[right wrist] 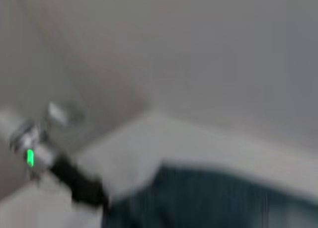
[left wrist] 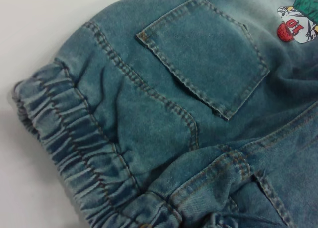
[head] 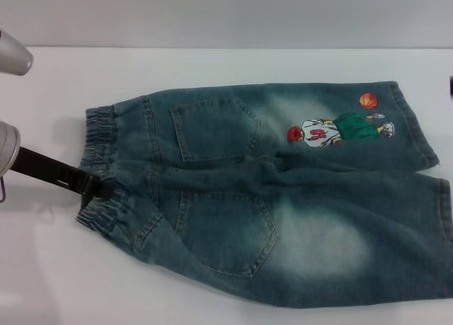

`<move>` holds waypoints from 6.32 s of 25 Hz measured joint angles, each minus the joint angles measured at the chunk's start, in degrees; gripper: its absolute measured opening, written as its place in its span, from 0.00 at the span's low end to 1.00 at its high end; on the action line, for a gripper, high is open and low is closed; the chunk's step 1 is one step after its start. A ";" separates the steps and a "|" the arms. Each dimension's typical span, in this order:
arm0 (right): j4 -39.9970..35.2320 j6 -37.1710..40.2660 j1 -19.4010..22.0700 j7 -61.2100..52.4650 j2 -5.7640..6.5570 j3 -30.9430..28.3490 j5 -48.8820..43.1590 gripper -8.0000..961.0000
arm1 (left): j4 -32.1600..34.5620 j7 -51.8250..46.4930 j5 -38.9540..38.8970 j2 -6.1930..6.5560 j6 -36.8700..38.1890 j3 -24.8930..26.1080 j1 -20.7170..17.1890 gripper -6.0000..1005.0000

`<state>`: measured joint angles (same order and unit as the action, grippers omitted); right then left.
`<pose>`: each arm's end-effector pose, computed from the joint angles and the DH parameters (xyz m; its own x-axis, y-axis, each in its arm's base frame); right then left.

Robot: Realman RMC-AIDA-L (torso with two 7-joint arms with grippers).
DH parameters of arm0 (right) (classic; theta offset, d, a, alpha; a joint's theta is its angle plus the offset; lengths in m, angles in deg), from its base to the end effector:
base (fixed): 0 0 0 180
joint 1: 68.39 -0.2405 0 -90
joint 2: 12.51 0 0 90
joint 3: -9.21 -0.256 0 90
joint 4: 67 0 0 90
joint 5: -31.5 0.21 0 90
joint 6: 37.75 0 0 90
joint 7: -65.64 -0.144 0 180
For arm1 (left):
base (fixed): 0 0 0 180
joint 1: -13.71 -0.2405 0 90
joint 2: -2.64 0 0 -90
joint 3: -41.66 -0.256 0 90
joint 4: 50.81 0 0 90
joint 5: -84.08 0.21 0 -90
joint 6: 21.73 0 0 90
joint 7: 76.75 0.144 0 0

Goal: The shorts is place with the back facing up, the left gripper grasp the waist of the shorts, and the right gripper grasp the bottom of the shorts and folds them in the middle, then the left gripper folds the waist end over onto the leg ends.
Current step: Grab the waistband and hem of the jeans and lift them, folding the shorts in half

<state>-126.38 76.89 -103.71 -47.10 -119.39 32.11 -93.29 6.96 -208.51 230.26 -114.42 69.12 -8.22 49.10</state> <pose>0.2419 0.3362 0.1655 0.7232 -0.5370 -0.4344 -0.6316 -0.7687 -0.1013 -0.2643 0.3562 0.0373 0.5618 0.8271 0.0171 0.7941 -0.5334 -0.2913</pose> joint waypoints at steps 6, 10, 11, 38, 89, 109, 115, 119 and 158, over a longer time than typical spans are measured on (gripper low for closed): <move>-0.85 7.54 -1.80 2.44 0.47 1.79 -14.78 0.68 | -0.17 0.01 0.11 0.01 -0.35 -0.11 0.95 0.06; -1.36 8.10 -0.22 8.32 0.01 4.20 -20.04 0.68 | -0.23 0.08 0.27 0.18 -0.68 -0.13 1.51 0.06; -1.34 8.07 0.08 9.56 -0.08 4.35 -21.66 0.68 | -0.23 0.08 0.27 0.18 -0.68 -0.13 1.51 0.06; 1.56 1.54 1.59 11.31 -3.26 9.65 -37.99 0.68 | -2.28 0.17 0.42 0.65 -1.17 -0.75 3.00 0.07; 0.12 -6.06 0.35 7.97 -9.41 21.06 -37.56 0.61 | -4.00 0.19 0.42 1.19 -3.60 -0.73 2.72 0.08; 0.14 -6.49 0.75 8.38 -9.31 21.02 -37.66 0.01 | -4.16 0.40 0.42 1.34 -4.51 -0.75 2.94 0.09; -0.14 -8.72 1.09 9.47 -9.13 18.91 -36.17 0.01 | -4.16 0.52 0.42 1.34 -5.83 -0.34 2.94 0.09; -0.74 -8.54 1.55 11.39 -8.95 16.32 -32.61 0.01 | -4.22 0.52 0.42 1.41 -6.55 -0.55 2.89 0.09; -8.15 -21.16 10.89 27.85 -11.77 6.87 3.94 0.01 | -1.08 3.95 0.33 -0.46 -16.46 -1.56 3.94 0.10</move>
<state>-134.53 55.73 -92.82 -19.25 -131.16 38.98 -89.35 5.87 -204.56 230.59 -114.88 52.66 -9.78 53.03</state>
